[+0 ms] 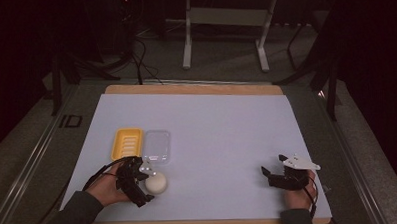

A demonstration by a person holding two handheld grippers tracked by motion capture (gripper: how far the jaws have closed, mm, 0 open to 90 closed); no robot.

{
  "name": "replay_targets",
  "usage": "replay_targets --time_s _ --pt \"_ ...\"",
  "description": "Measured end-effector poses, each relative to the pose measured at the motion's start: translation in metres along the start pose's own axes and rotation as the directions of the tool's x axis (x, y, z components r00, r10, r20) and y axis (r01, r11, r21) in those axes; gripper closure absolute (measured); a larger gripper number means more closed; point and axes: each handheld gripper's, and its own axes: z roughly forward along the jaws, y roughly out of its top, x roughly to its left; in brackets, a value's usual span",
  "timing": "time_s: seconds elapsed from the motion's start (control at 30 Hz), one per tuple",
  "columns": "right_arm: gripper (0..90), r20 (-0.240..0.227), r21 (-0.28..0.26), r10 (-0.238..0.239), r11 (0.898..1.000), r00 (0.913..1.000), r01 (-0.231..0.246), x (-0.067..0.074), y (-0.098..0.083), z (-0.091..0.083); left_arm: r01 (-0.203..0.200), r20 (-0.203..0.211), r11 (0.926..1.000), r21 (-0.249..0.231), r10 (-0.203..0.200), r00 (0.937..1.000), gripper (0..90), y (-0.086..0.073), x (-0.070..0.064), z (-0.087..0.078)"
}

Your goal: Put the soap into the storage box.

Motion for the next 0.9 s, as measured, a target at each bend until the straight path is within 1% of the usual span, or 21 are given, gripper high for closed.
replay_targets --time_s 0.1,0.13,0.6,0.63,0.9 --pt "17.2 0.000 -0.002 -0.001 1.000 1.0000 0.001 0.000 0.000 0.000 0.000 0.000 1.0000 0.005 0.000 1.0000 3.7 0.001 0.000 0.000" --pt "17.2 0.000 -0.002 -0.001 1.000 1.0000 0.001 0.000 0.000 0.000 -0.007 -0.001 1.0000 0.006 0.007 1.0000 3.7 0.003 0.000 0.001" --pt "17.2 -0.001 -0.003 0.000 1.000 1.0000 0.000 0.000 0.000 0.000 -0.030 0.004 0.9992 0.027 0.030 0.9995 3.2 0.010 -0.002 0.007" --pt "17.2 -0.001 -0.003 0.000 1.000 1.0000 0.000 0.000 0.000 0.000 -0.035 0.006 0.9988 0.034 0.035 0.9994 3.2 0.011 -0.002 0.008" --pt "17.2 -0.003 -0.005 0.001 1.000 1.0000 -0.001 0.000 0.000 0.000 -0.047 0.011 0.9982 0.036 0.047 0.9988 3.2 0.016 -0.001 0.011"
